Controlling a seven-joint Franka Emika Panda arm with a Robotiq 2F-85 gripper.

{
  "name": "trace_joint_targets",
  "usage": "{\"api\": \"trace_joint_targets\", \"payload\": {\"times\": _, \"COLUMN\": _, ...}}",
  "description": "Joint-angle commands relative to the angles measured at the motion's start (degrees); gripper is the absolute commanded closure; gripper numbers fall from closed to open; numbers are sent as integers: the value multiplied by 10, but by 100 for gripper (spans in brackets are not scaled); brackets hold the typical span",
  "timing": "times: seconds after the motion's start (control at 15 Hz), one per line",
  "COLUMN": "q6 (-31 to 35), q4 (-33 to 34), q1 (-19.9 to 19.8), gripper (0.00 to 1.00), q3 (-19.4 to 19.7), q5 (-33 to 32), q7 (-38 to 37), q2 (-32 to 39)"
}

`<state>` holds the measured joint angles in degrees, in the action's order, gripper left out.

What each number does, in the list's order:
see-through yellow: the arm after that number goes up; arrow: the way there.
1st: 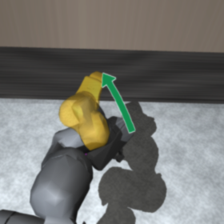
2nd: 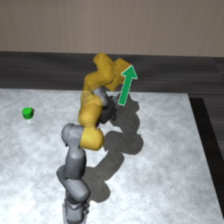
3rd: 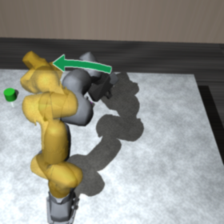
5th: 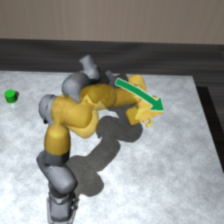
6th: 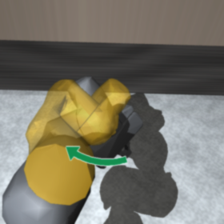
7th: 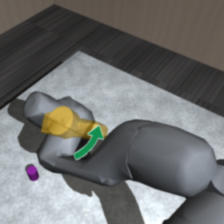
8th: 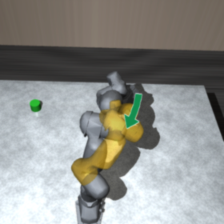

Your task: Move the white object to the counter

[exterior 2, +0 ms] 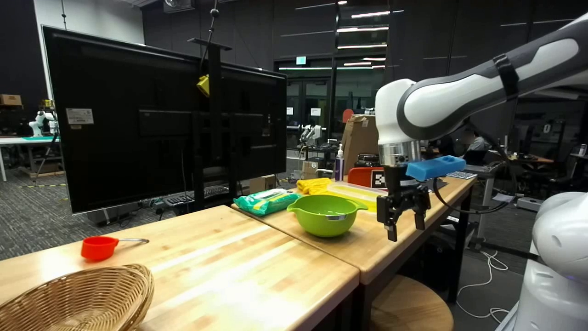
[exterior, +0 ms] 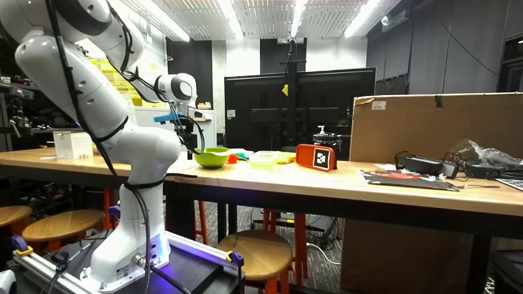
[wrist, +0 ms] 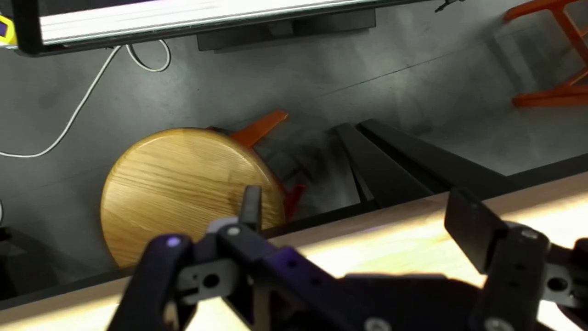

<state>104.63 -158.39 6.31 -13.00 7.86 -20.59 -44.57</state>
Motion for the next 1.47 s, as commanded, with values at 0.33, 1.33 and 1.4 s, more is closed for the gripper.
{"api": "trace_joint_targets", "payload": {"times": 0.33, "q6": -32, "q4": 50, "q1": -71, "gripper": 0, "q3": 123, "q5": -207, "q7": 215, "q2": -38}}
{"api": "trace_joint_targets", "payload": {"times": 1.33, "q6": 4, "q4": 164, "q1": -89, "gripper": 0, "q3": 189, "q5": -208, "q7": 272, "q2": 36}}
{"api": "trace_joint_targets", "payload": {"times": 1.4, "q6": 5, "q4": 173, "q1": -93, "gripper": 0, "q3": 191, "q5": -204, "q7": 262, "q2": 42}}
